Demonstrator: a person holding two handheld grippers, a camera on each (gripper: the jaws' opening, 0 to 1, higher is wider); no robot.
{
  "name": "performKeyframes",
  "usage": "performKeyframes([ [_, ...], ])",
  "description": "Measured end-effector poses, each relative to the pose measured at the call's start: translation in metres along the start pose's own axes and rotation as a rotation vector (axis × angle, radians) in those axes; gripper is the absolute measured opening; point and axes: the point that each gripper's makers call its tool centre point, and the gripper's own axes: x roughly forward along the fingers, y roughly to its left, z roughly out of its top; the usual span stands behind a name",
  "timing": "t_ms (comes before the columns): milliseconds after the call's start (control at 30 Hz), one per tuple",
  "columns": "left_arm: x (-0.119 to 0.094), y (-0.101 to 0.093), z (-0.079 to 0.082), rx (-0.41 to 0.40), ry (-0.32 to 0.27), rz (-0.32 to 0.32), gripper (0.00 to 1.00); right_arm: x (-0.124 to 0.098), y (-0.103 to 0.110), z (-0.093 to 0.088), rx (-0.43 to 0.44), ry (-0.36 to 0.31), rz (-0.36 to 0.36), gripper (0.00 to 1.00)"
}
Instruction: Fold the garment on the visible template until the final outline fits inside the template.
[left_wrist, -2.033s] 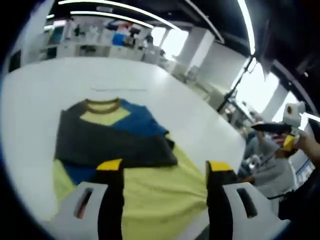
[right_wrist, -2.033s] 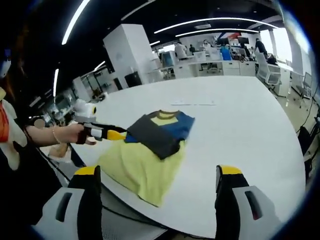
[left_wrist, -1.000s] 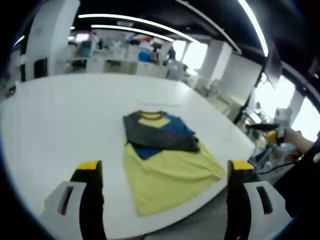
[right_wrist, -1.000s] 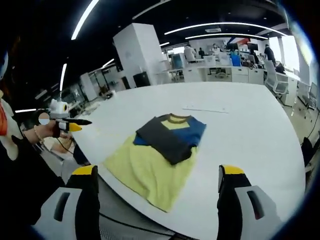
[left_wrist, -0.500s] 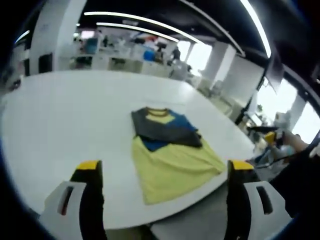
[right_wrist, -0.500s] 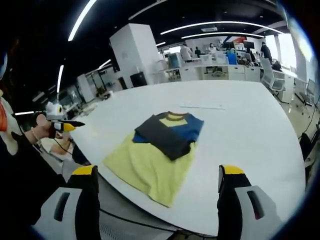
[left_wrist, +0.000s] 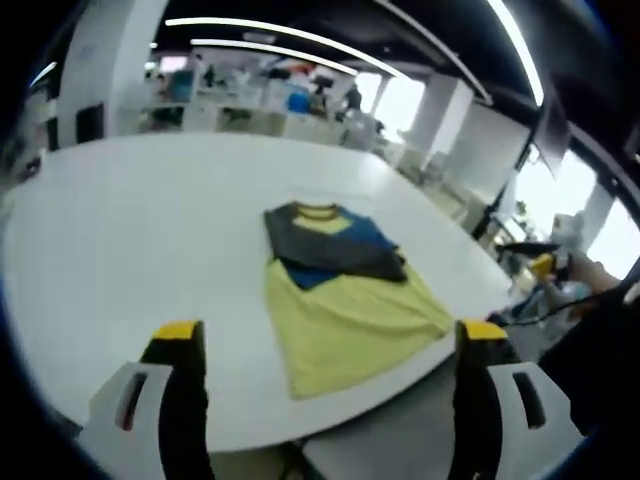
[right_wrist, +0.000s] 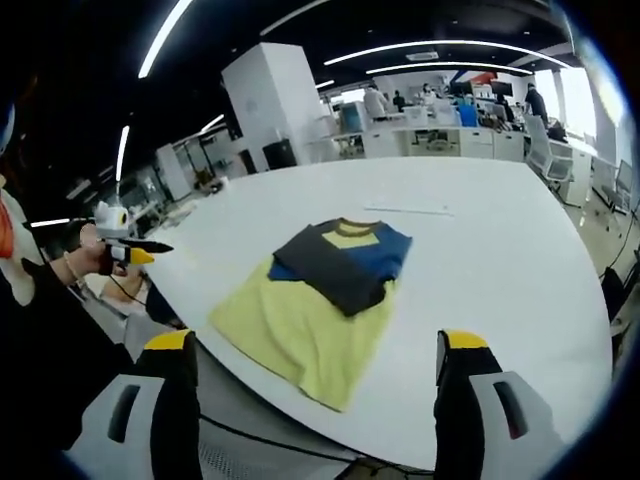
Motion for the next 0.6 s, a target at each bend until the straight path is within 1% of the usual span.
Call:
performKeyframes([
  [267, 0.000, -0.001, -0.005, -0.005, 0.010, 0.003, 0.99, 0.001, 0.000, -0.001, 0.000, 0.004, 0.003, 0.99],
  [333, 0.001, 0.002, -0.006, -0.007, 0.011, 0.003, 0.99, 0.002, 0.000, -0.002, 0.001, 0.005, 0.005, 0.98],
  [400, 0.004, 0.008, -0.012, -0.012, 0.022, 0.003, 0.97, 0.004, 0.001, -0.004, 0.002, 0.013, 0.008, 0.97],
  [467, 0.007, 0.006, -0.017, -0.022, 0.029, 0.002, 0.97, 0.007, 0.002, -0.008, -0.001, 0.025, 0.011, 0.97],
  [600, 0.013, 0.005, -0.029, -0.022, 0.055, 0.001, 0.89, 0.012, 0.003, -0.016, 0.002, 0.037, 0.019, 0.95],
])
